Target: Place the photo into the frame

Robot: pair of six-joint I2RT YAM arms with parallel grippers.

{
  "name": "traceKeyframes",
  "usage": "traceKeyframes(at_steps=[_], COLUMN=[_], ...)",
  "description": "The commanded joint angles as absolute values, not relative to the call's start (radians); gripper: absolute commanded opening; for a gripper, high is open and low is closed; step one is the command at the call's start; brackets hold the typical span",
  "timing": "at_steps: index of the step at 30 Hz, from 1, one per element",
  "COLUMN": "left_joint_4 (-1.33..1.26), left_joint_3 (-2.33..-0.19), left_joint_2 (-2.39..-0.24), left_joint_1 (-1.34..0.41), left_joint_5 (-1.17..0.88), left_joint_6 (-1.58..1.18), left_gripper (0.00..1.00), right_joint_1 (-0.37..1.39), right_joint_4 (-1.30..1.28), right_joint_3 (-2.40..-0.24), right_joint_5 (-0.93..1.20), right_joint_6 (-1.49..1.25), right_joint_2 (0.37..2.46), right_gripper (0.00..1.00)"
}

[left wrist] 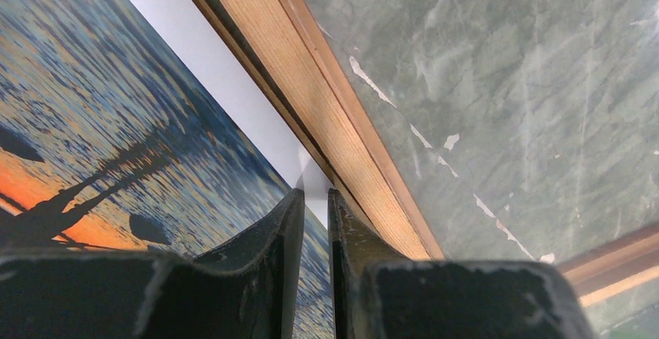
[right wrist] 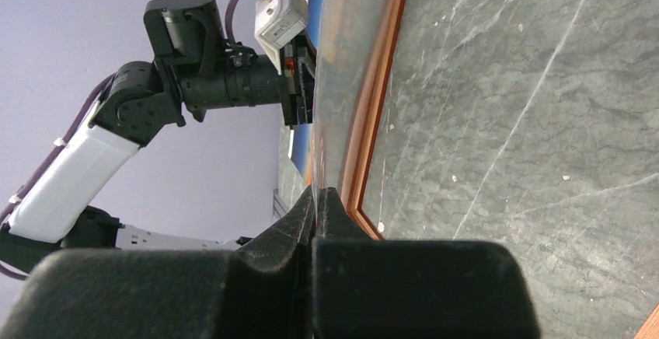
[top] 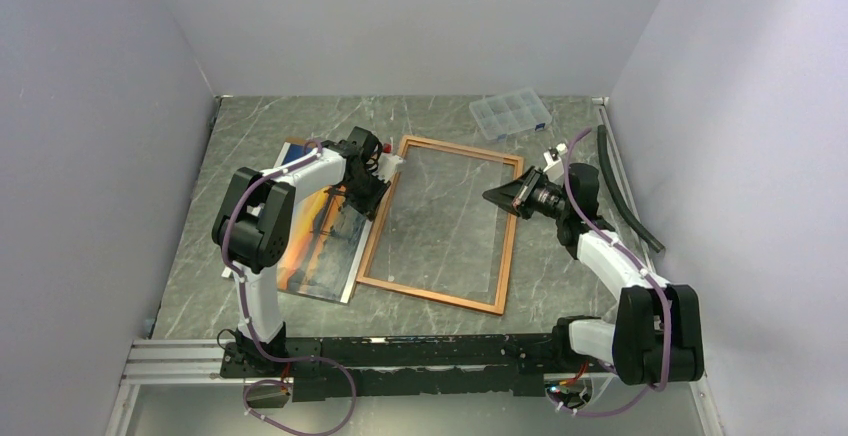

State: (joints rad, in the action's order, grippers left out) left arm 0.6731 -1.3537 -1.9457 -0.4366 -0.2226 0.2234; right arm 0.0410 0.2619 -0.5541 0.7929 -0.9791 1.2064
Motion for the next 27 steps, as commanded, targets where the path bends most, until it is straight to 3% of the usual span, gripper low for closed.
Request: traceKeyframes(at_steps=[1,18,27], left_joint_4=[0.667,0.681,0.687], left_joint_3=[-1.343,-1.364,-1.374], left_joint_2=[-1.944,-1.953,-1.958], left_joint_1=[-0.445,-0.446,-0.448], left_joint_5=[-0.246,-0.252,-0.254], left_joint_6=[0.232,0.236,0.239], left_gripper=[0.23,0.20,0.19], right_joint_1=[0.041,0.025,0.021], right_joint_4=[0.280,0.243,0.409], right_joint_3=[-0.584,-0.627,-0.572], right_joint_5=[0.783,0.755,0.818], right_joint_6=[-0.935,-0.855,-0.984], right_joint_2=[1.183,1.253,1.230], right_gripper=[0.00,0.00,0.00])
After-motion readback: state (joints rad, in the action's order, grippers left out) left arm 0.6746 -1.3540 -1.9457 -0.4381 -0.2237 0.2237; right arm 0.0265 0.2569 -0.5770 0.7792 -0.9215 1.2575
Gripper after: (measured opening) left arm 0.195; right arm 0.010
